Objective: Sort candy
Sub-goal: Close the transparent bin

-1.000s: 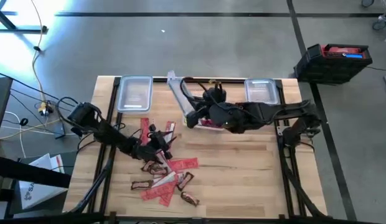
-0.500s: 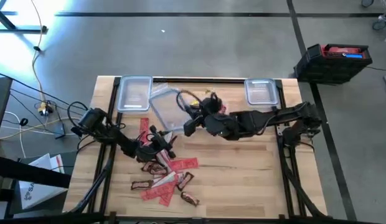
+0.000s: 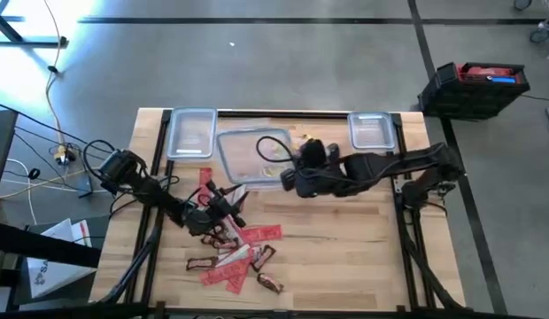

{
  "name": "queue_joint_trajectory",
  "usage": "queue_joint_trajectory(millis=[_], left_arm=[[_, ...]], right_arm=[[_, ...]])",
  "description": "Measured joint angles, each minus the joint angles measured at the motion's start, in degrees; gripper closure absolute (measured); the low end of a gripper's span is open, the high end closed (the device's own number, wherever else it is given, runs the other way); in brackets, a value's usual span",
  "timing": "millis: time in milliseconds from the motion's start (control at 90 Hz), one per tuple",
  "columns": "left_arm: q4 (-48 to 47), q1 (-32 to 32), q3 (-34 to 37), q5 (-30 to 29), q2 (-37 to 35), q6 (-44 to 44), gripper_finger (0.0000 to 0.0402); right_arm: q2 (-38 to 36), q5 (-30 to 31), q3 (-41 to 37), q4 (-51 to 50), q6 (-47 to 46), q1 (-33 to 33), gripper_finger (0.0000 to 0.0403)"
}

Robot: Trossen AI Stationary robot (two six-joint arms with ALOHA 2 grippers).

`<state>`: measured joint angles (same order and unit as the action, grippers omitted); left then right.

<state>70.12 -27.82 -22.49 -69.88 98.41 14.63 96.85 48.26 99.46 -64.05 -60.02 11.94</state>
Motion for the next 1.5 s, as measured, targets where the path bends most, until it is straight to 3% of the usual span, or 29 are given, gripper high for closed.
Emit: queue_joint_trajectory(millis=[156, 289, 389, 811, 989, 1178, 1322, 1500], left_arm=[[-3.3, 6.1, -0.5, 8.7, 0.0, -5.1, 0.0275], [-10.8, 9.9, -1.9, 11.8, 0.0, -8.9, 0.0275], [-14.2, 11.3, -3.0, 13.8, 0.0, -10.3, 0.0275], [-19.0, 11.9, -3.2, 12.0, -0.5, -9.7, 0.0275], [-29.0, 13.0, -3.2, 13.3, -6.7, -9.6, 0.0275], [-40.1, 15.5, -3.2, 13.3, -14.9, -9.8, 0.0275], [-42.4, 19.7, -3.2, 20.0, -19.3, -9.5, 0.0275], [-42.7, 23.6, -3.2, 27.5, -20.5, -9.9, 0.0275]], right_arm=[[0.5, -0.1, 0.0, -10.4, -6.9, -1.1, 0.0403], [2.1, -5.8, 0.0, -14.1, -7.7, -3.3, 0.0403], [3.7, -6.4, -0.1, -13.9, -7.6, -5.1, 0.0403], [3.2, -3.3, 0.0, -10.2, -9.2, -9.9, 0.0403], [3.2, -4.2, 0.0, -9.7, -15.1, -13.1, 0.0403], [3.2, -1.1, 0.0, -8.4, -23.9, -16.0, 0.0403], [3.0, -1.4, -2.0, -7.8, -31.2, -19.5, 0.0403], [0.6, -4.2, -10.8, 0.2, -40.9, -22.6, 0.0403]])
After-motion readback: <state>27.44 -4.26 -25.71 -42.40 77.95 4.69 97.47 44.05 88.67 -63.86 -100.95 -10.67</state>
